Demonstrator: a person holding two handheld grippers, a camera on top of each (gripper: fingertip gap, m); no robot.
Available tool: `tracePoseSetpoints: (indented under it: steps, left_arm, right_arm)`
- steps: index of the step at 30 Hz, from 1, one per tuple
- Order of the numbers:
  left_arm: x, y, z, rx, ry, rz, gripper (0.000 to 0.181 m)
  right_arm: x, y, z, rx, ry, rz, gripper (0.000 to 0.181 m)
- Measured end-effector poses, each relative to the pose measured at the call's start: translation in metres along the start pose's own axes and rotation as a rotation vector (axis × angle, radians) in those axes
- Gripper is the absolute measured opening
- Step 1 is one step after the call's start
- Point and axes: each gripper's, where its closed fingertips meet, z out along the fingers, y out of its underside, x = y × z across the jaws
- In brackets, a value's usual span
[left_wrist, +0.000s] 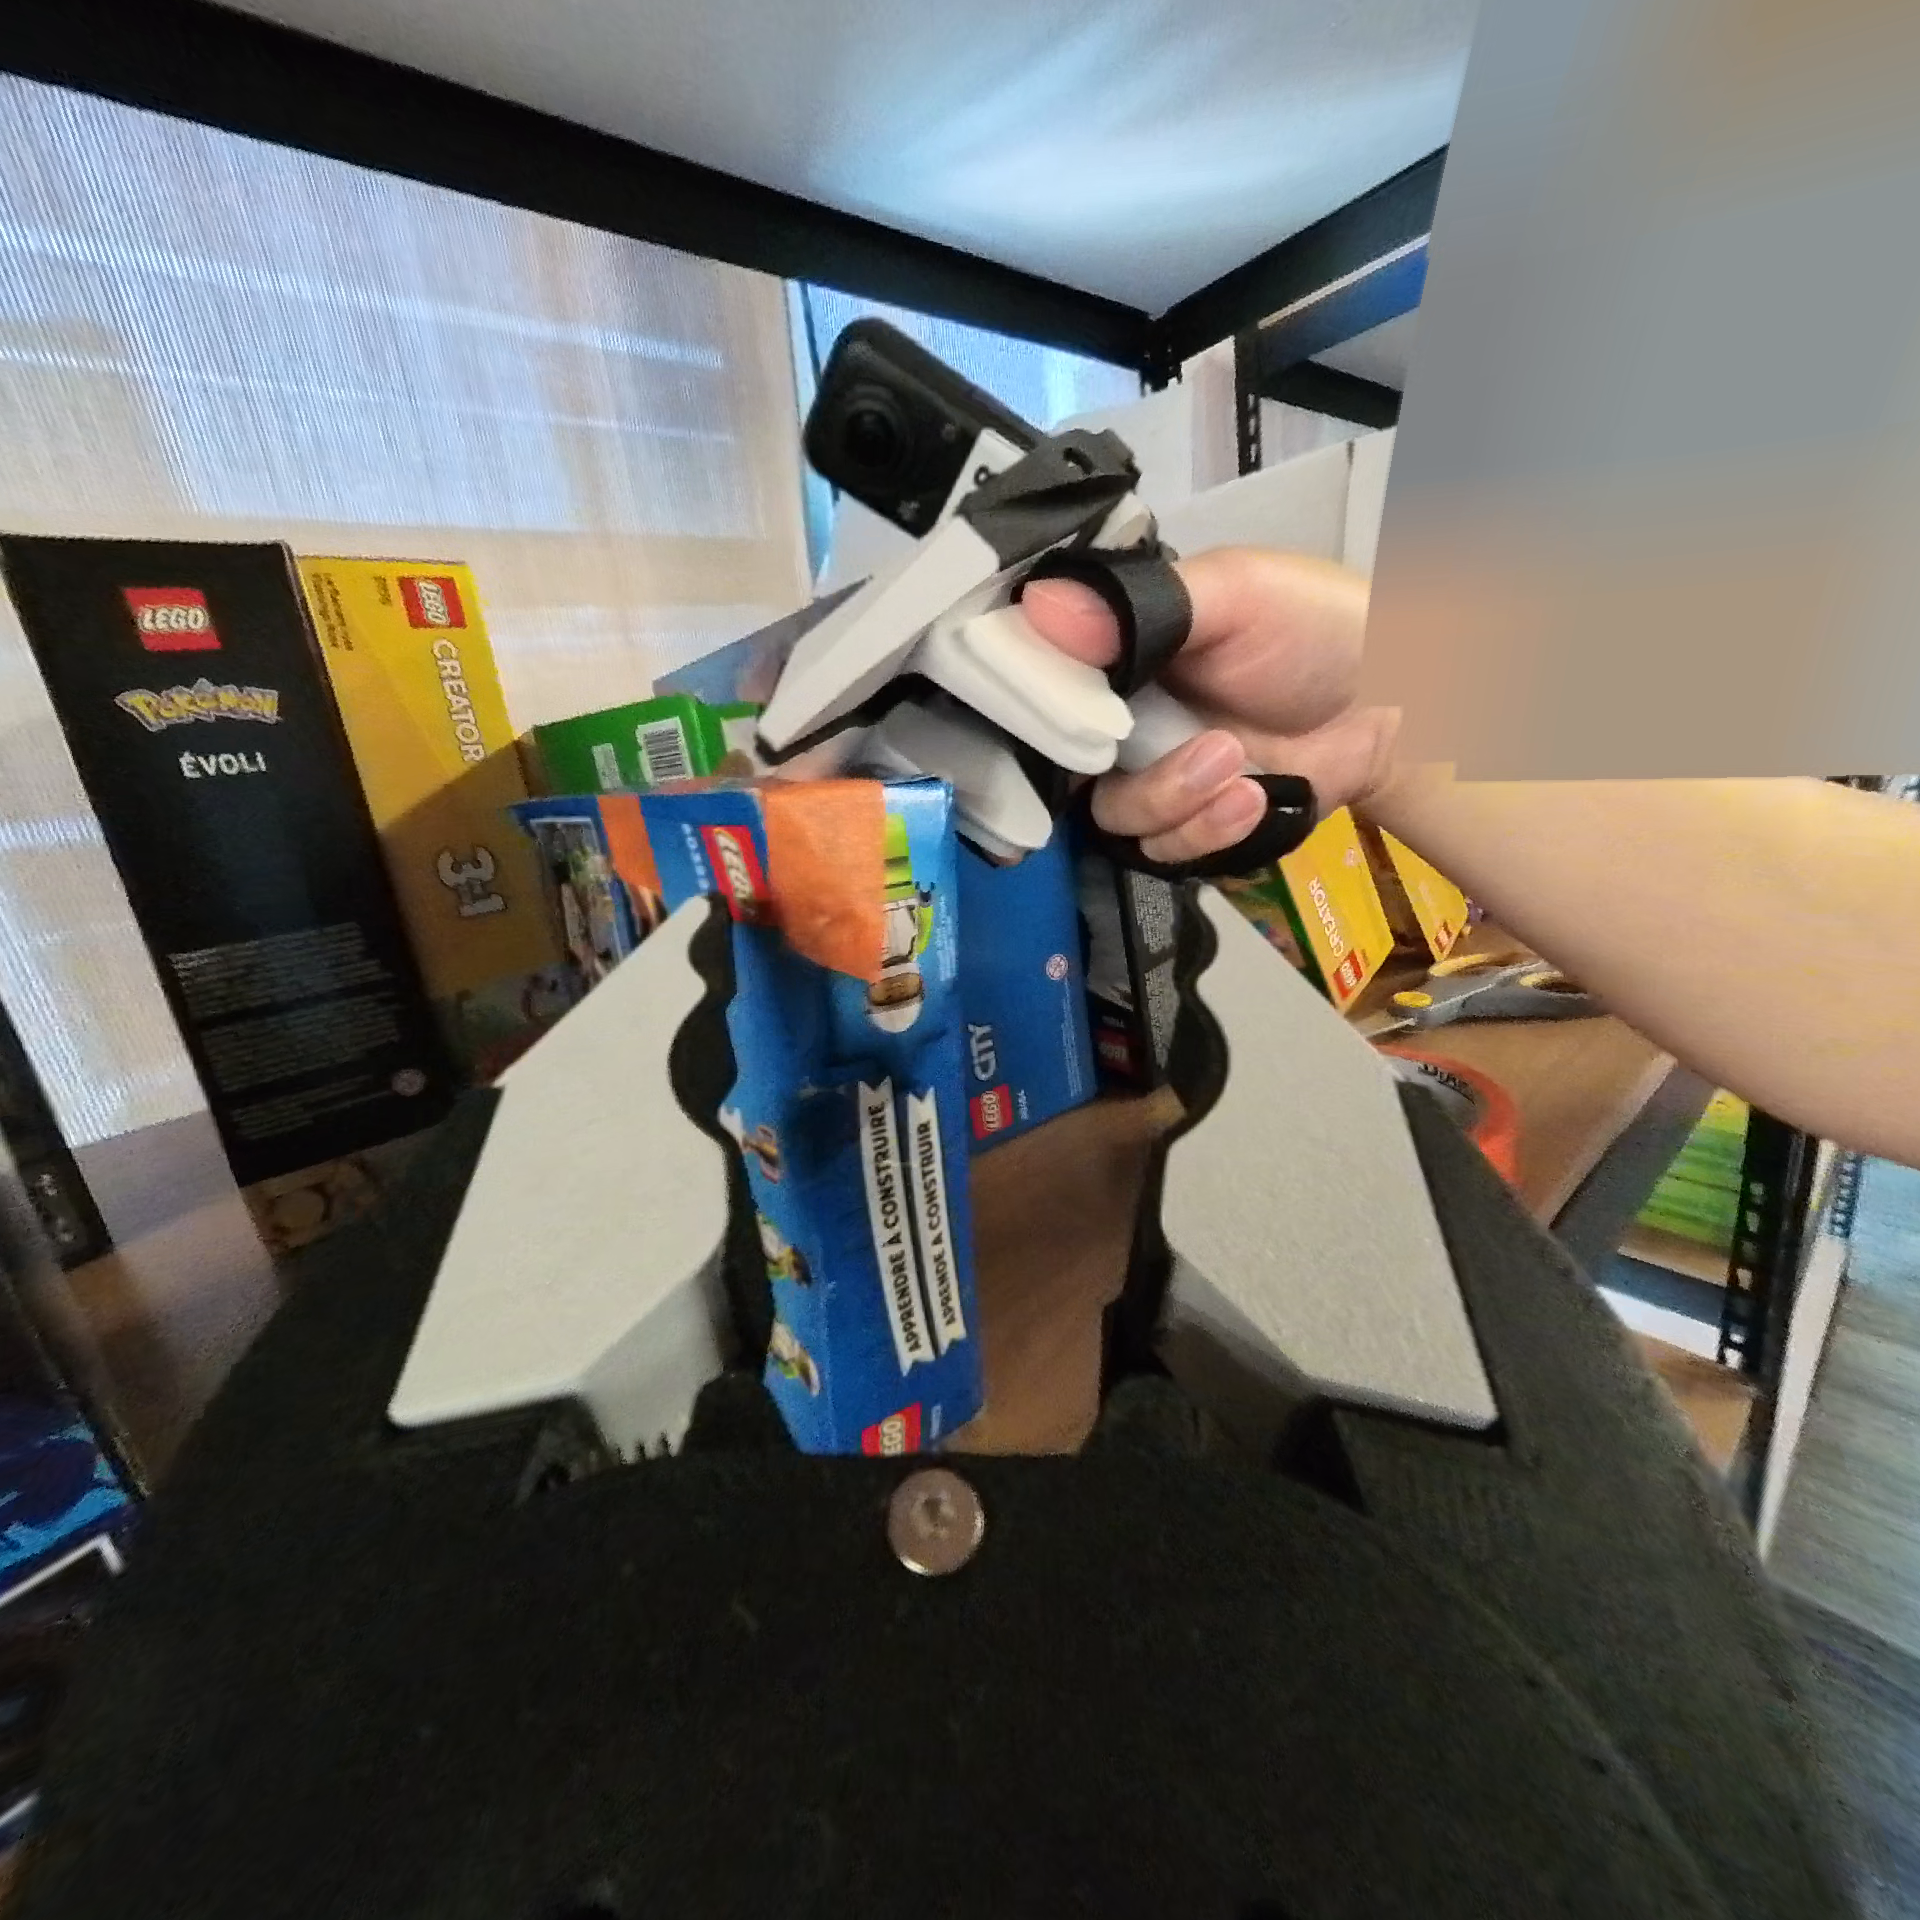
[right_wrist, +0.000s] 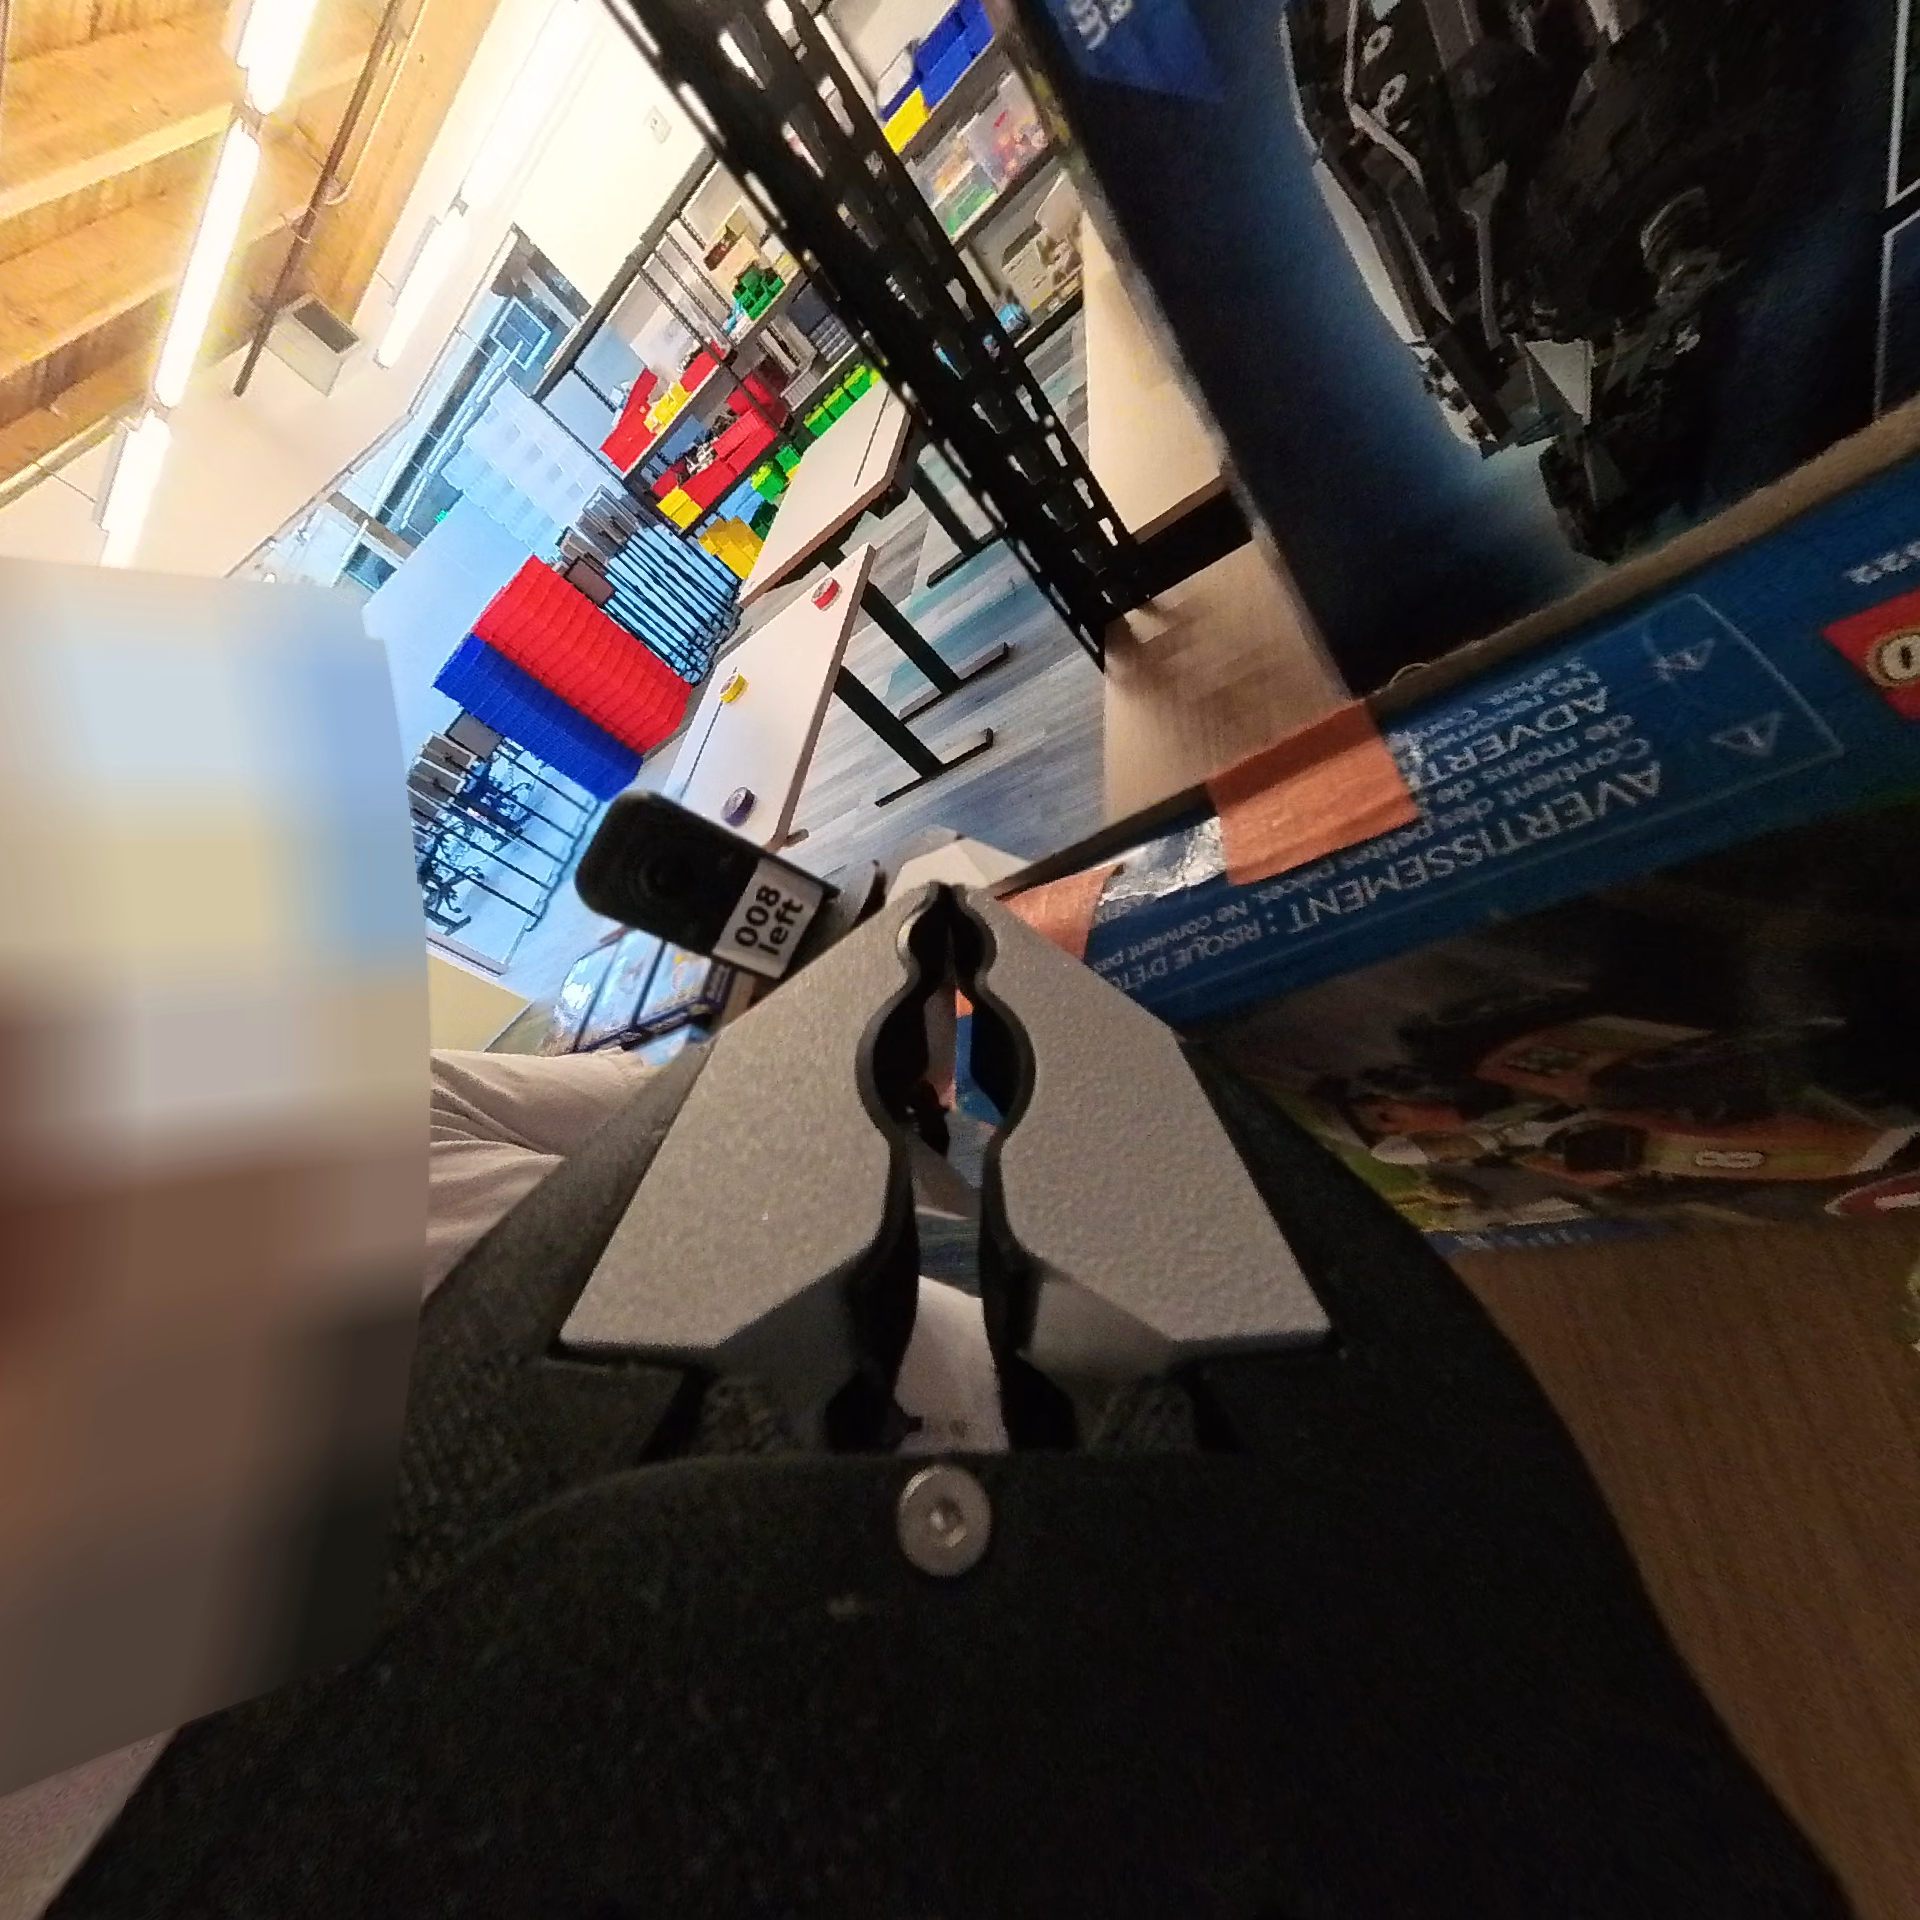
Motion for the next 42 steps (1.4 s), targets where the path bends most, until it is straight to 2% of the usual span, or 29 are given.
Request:
tracePoseSetpoints:
  steps: [3,8,10,12,15,18,23,29,32,37,40,42]
  left_arm:
    - [-0.003,-0.001,-0.003,0.001,0.010,-0.047,0.085]
    - [-0.007,0.016,-0.006,-0.116,0.000,-0.029,0.084]
    - [-0.009,0.024,-0.005,-0.178,-0.001,-0.021,0.080]
    - [-0.012,0.036,-0.005,-0.264,-0.015,-0.023,0.077]
    - [-0.013,0.054,-0.006,-0.372,-0.027,-0.042,0.071]
    - [-0.008,0.058,-0.006,-0.365,-0.033,-0.065,0.069]
    - [0.010,0.059,0.000,-0.376,-0.029,-0.096,0.076]
    - [0.030,0.070,0.011,-0.403,0.034,0.014,0.074]
    - [0.020,0.056,0.009,-0.354,0.005,0.084,0.071]
    - [-0.018,-0.003,-0.001,-0.211,-0.088,0.326,0.075]
    - [-0.035,-0.029,0.005,-0.200,-0.072,0.448,0.081]
    - [-0.035,-0.030,0.015,-0.227,-0.024,0.468,0.082]
  right_arm:
    - [-0.013,-0.007,-0.003,0.047,0.023,-0.169,0.004]
    - [-0.012,-0.017,-0.026,0.177,0.326,-0.478,0.028]
    - [-0.010,-0.014,-0.029,0.200,0.328,-0.403,0.026]
    - [-0.006,-0.010,-0.030,0.221,0.295,-0.273,0.007]
    - [0.018,0.001,-0.038,0.233,0.410,-0.196,0.001]
    - [0.021,0.002,-0.044,0.288,0.418,-0.179,0.000]
    - [0.028,-0.002,-0.053,0.264,0.490,-0.220,0.002]
    - [0.029,-0.013,-0.066,0.246,0.491,-0.225,0.004]
    - [0.022,-0.018,-0.065,0.169,0.479,-0.256,0.000]
    - [0.020,-0.008,-0.052,-0.056,0.405,-0.224,0.000]
    - [0.032,-0.019,-0.060,-0.086,0.449,-0.213,0.000]
    - [0.031,-0.017,-0.058,-0.136,0.390,-0.162,0.000]
